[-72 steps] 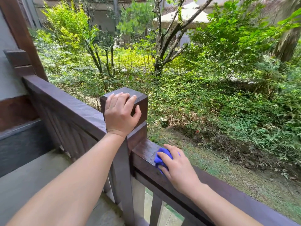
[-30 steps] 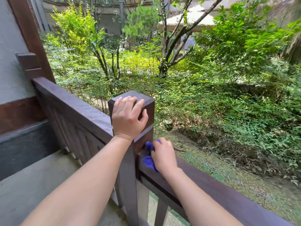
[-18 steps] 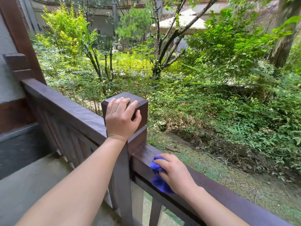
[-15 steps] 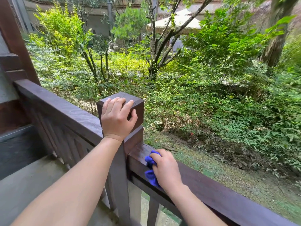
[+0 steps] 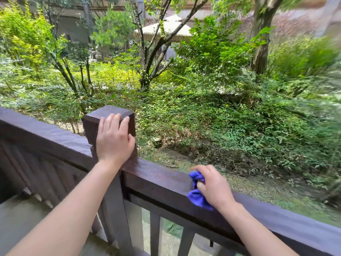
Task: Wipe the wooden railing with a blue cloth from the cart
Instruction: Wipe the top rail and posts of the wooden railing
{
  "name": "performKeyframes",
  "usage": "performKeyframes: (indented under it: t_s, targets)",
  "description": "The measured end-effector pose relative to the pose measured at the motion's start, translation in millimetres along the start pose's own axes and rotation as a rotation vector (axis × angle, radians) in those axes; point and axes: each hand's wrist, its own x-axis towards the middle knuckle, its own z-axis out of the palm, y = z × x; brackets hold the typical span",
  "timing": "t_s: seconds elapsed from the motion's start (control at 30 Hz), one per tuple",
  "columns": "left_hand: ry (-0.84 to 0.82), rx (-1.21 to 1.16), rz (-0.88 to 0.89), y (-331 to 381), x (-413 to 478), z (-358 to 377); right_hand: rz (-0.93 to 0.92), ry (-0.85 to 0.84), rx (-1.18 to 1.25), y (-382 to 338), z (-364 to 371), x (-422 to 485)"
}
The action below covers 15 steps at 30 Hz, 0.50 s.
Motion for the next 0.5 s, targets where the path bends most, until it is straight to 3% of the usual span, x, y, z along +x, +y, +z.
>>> performKeyframes:
  t_s: [0.1, 0.33, 0.5]
  targets:
    - [-0.058, -0.090, 0.099, 46, -28, -9, 0.088, 0.020, -0.019, 11, -17, -8]
    - [-0.366, -0.301, 0.167, 149, -71, -21, 0.187, 0.095, 0.046, 36, -61, -54]
    - [-0.452, -0.380, 0.254, 218, -90, -32, 0.245, 0.197, 0.010, 69, -109, -101]
